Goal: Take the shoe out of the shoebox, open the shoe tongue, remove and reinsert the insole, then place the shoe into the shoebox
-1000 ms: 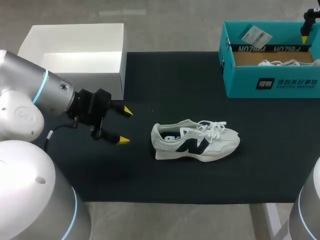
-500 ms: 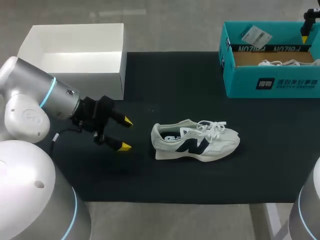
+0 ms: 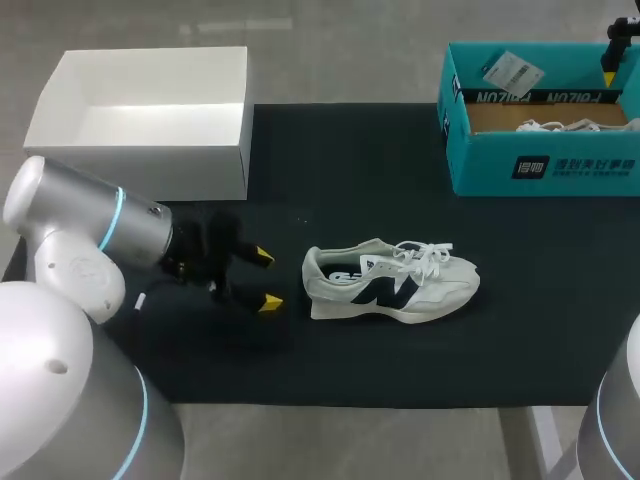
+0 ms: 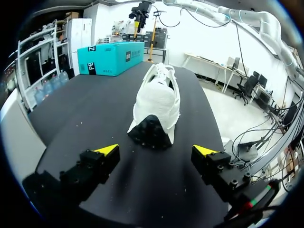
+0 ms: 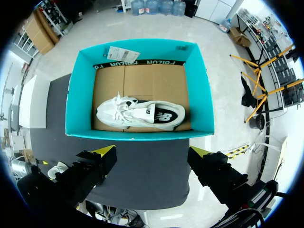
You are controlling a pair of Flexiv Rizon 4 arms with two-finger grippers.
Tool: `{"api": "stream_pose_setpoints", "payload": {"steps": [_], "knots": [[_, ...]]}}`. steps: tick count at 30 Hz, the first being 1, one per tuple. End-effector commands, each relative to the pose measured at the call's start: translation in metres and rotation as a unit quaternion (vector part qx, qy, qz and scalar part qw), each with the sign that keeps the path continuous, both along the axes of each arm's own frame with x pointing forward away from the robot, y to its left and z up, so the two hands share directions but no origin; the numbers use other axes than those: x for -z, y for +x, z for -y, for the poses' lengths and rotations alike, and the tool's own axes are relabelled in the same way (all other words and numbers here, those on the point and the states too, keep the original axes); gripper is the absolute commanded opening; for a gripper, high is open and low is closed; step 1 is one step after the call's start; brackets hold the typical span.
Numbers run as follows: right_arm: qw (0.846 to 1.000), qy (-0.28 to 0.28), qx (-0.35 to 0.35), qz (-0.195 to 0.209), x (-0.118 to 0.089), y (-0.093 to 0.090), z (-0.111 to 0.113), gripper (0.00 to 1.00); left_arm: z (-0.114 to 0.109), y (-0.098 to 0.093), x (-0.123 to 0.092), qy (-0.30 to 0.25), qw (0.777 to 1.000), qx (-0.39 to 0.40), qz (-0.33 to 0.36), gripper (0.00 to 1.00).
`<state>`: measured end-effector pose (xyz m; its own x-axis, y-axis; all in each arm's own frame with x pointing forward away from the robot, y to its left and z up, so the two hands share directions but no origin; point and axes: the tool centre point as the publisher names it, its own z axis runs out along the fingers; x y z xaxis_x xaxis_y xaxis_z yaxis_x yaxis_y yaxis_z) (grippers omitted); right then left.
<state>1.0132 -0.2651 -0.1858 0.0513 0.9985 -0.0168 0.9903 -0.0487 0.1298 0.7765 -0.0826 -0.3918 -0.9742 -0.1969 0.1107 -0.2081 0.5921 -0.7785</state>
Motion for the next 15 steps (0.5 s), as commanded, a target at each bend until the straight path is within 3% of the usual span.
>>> {"api": "stream_pose_setpoints", "payload": {"steps": [1,15], "knots": [[1.0,0.0,0.0,0.001,0.0,0.0,0.0,1.0,0.012,-0.004,0.011,-0.011,1.0,0.012,0.016,1.0],[1.0,0.0,0.0,0.001,0.0,0.0,0.0,1.0,0.047,0.014,0.027,-0.034,0.999,0.03,0.015,1.0]]}}
